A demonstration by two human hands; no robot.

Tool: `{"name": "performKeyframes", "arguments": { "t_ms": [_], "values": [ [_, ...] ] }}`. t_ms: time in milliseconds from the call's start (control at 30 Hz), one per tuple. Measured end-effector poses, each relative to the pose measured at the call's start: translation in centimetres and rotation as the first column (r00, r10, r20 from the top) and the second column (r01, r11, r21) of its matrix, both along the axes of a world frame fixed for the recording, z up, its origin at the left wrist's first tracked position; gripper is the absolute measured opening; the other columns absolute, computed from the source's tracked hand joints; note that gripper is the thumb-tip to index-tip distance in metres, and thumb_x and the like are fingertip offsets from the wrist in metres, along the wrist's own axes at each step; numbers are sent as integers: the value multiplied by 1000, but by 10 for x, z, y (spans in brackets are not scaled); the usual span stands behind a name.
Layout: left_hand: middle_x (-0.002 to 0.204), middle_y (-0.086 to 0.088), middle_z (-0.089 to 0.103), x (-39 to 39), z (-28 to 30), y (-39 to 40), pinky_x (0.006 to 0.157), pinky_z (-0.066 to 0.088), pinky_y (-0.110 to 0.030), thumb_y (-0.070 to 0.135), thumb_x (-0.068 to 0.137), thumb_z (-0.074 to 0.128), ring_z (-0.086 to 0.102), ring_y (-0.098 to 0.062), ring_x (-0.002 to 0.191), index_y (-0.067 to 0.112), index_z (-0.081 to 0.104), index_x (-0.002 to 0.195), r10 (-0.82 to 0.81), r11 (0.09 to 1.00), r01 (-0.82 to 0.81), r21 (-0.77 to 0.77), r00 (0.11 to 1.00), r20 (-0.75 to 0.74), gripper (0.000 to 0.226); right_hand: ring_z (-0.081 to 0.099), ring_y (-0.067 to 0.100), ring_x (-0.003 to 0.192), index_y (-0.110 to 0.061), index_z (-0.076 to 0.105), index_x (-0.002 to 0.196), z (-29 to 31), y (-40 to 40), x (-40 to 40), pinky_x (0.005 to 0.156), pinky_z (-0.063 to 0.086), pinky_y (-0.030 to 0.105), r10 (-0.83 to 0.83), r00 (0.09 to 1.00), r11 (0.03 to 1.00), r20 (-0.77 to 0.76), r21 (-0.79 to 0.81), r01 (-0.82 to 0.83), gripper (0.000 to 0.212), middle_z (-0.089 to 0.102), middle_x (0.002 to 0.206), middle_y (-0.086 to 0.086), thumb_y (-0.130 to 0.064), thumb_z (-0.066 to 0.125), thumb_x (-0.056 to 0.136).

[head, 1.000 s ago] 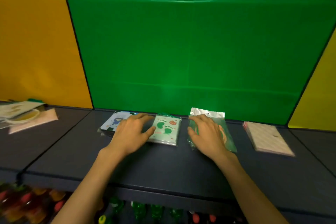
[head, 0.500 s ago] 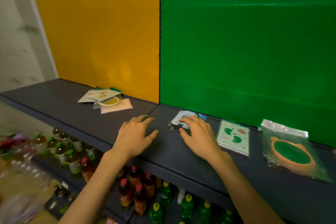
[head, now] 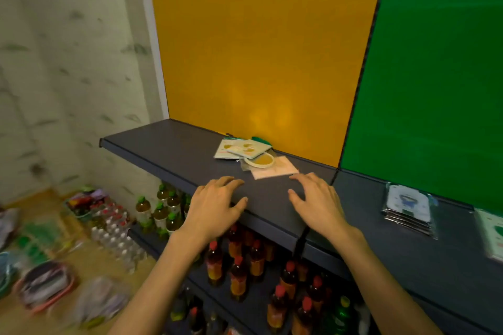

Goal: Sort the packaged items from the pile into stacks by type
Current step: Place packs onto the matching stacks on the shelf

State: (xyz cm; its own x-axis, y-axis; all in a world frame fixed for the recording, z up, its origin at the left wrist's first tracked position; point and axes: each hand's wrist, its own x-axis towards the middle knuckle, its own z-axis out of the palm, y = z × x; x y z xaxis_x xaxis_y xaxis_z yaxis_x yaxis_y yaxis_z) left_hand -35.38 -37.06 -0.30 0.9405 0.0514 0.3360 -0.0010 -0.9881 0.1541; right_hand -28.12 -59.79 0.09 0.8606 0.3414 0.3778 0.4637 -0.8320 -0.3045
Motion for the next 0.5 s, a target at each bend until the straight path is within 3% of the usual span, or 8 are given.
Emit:
{"name": "performKeyframes", "arguments": {
  "t_ms": [167,500],
  "values": [
    [146,9,48,10,-4,50,99,45,-43,60,94,40,49,-18,130,36,48,141,23,1000,-23,-2,1000,11,53,55,24,121,-26,54,136,-2,42,16,95,45,41,-24,999,1000,-21,-17,23,42,57,134,1,-40,51,97],
    [146,6,49,102,-16,144,98,46,-44,54,96,43,52,-21,125,34,43,144,2,999,-3,-43,999,-33,52,57,22,117,-25,56,135,-10,119,99,90,47,38,-133,991,991,-3,28,133,42,61,128,2,-36,54,95]
  ]
}}
